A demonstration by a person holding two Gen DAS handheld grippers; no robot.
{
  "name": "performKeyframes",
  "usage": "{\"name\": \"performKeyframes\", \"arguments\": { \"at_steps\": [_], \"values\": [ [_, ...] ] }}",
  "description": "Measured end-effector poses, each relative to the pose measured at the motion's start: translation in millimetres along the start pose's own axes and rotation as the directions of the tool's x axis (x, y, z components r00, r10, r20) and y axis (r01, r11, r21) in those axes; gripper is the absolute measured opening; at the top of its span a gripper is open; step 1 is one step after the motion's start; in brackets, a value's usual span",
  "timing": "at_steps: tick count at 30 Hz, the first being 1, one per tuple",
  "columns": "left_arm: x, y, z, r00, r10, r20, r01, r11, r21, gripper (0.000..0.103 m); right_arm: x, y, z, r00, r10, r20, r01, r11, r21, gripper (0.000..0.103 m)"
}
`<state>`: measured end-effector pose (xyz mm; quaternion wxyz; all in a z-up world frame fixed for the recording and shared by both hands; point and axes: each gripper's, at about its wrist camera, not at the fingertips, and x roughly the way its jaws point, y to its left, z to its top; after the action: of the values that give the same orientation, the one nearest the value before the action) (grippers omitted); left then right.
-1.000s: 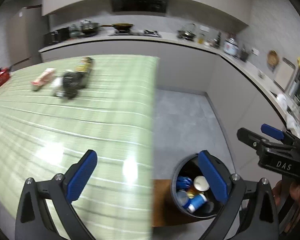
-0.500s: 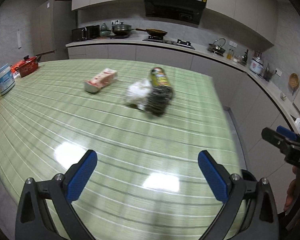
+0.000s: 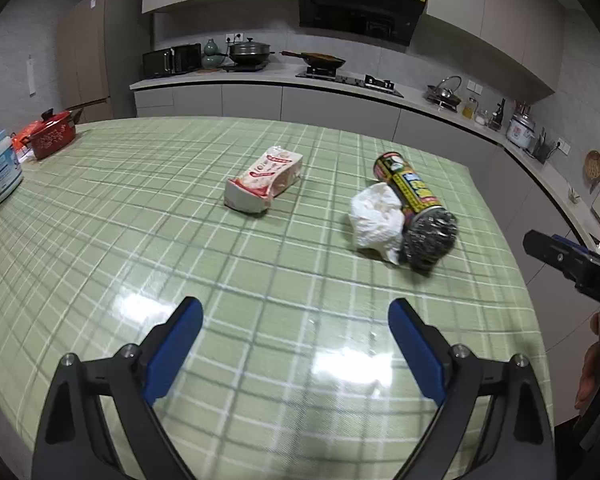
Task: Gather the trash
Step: 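Move both tools back toward the steel wool and white plastic bag, then grasp the steel wool scrubber with the right tool while the left tool grasps the white plastic bag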
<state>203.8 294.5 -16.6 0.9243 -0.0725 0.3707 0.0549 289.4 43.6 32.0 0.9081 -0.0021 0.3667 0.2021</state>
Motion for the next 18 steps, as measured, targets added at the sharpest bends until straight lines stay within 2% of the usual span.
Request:
{"name": "performKeyframes", "arguments": {
  "at_steps": [5,12,18],
  "values": [
    [26,13,8,0.999,-0.018,-0.032,0.019,1.000,0.019,0.094,30,21,2,0.999,0.023,-0.043,-0.023,1.000,0.002,0.080],
    [54,27,23,0.997,-0.049,-0.056,0.051,0.998,0.033,0.094,72,36,7,0.996,0.017,-0.083,-0.015,0.999,0.029,0.077],
    [76,27,38,0.993,-0.090,-0.072,0.093,0.995,0.038,0.094,101,39,8,0.993,0.008,-0.122,-0.003,0.999,0.039,0.057]
  ]
}}
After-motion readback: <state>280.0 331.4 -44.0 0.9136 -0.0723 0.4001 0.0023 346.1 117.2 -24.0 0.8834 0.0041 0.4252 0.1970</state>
